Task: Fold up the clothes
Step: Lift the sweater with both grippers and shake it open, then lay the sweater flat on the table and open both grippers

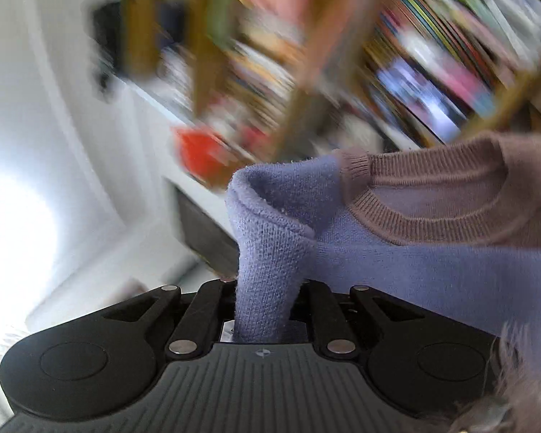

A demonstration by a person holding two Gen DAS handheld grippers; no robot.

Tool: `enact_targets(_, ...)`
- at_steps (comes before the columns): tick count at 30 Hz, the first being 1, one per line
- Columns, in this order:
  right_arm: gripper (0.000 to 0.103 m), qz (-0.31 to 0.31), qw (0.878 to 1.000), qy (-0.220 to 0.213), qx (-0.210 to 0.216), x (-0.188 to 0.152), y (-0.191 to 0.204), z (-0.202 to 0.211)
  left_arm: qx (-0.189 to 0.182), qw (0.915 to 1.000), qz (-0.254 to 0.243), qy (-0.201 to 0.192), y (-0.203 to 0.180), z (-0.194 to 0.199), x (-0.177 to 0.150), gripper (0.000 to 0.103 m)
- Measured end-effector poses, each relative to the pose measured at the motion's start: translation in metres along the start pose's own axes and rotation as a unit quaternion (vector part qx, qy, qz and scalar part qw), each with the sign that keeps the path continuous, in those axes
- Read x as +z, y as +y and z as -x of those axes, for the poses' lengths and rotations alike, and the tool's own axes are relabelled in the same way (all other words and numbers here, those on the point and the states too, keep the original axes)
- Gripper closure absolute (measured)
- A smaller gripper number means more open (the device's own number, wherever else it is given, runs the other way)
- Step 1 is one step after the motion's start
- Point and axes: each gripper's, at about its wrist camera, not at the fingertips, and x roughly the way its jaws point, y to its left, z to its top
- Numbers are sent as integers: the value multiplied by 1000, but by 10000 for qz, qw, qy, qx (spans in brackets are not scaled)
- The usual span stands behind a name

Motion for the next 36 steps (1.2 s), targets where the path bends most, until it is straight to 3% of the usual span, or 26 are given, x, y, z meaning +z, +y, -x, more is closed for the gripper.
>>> enact_targets(2,93,57,9926,731,-969,-37,-25,-38,385,9958,0,827,36,-19,-40,91)
enact_targets(5,93,-64,9619,1739,-2109,-87,-71,-86,1152,9730,-265,1980,79,-47,-103,91)
enact_targets(8,93,-292,9443,1941,-2642,-116,-103,-121,1306,9632,-122,2346,115,-53,-135,90)
enact_targets(10,94,-210,9395,1896,-2846,-118,-110,-148,1367,9630,33,2324,133,-50,-136,89)
enact_targets(12,93,131,9311,1898,-3112,-114,-111,-186,1452,9626,156,2283,152,-47,-135,80)
enact_targets(15,77,546,9097,2093,-3545,-110,-128,-241,1740,9583,226,2257,174,-37,-129,63)
enact_targets(16,65,578,9062,2151,-3595,-112,-134,-243,1820,9573,242,2234,181,-34,-125,62)
enact_targets(18,54,623,9074,2123,-3572,-118,-131,-233,1844,9599,203,2103,191,-23,-119,57)
enact_targets(20,37,695,9186,1905,-3391,-123,-119,-206,1829,9620,183,2020,200,-17,-119,50)
enact_targets(22,36,879,9185,1815,-3401,-132,-110,-178,1774,9616,158,2088,205,-22,-124,49)
enact_targets(25,36,1183,8935,1771,-3953,-153,-99,-120,1683,9611,118,2186,212,-30,-131,49)
enact_targets(30,37,1535,8262,1794,-5115,-200,-86,-23,1060,9678,-266,2268,188,-79,-131,49)
enact_targets(32,37,1575,7999,1775,-5513,-221,-80,6,756,9655,-619,2413,168,-104,-133,49)
enact_targets(34,39,1403,7858,1773,-5757,-238,-80,27,416,9612,-940,2559,146,-128,-136,49)
enact_targets(36,43,1215,7828,1829,-5822,-252,-81,41,156,9578,-1183,2616,125,-139,-141,49)
